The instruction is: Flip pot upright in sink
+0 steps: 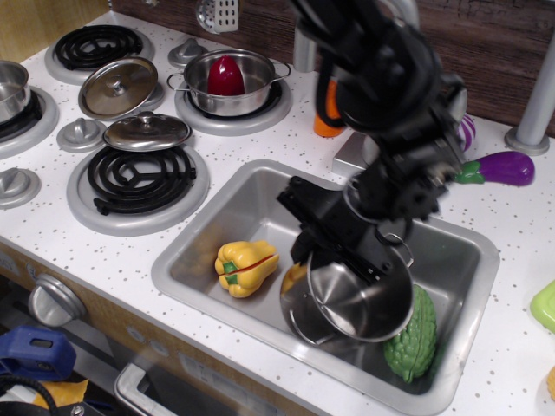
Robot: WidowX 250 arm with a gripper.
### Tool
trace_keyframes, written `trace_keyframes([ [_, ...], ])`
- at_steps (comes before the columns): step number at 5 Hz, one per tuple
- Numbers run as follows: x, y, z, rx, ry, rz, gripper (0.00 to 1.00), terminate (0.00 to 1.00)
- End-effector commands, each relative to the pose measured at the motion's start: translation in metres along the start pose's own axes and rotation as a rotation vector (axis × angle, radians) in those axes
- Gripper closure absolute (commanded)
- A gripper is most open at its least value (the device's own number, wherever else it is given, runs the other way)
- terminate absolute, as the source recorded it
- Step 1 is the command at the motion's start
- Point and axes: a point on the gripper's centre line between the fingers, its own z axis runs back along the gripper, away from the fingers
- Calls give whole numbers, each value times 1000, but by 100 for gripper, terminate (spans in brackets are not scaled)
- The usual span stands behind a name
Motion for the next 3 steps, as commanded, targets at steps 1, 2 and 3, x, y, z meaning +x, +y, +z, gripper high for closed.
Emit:
trace_keyframes([
  [1,18,16,20,-123,-78,32,100,0],
  [2,18,18,16,-175,-111,18,0,0],
  [3,18,18,16,-175,-111,18,0,0],
])
